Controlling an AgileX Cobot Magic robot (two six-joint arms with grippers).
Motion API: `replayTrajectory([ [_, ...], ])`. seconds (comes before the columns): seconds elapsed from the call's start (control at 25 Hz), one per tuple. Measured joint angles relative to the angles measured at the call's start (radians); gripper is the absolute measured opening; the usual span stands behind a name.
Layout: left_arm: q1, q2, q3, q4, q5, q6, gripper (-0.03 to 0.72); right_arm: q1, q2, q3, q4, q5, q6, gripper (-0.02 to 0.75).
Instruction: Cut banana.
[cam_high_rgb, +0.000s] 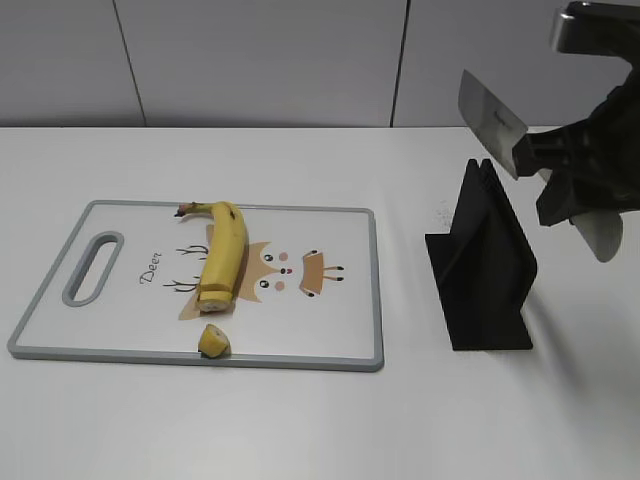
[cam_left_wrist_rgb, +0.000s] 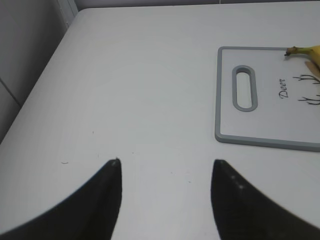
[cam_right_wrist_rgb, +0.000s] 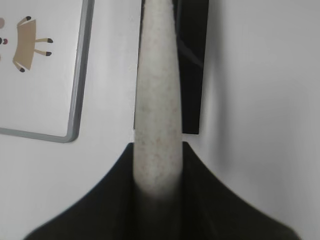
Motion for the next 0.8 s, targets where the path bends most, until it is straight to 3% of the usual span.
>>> replayTrajectory([
  [0.8,0.0,0.0,0.0,0.0,0.0,0.0,0.544,0.0,0.073,0.075,0.043,0.005,0.019,0.173],
])
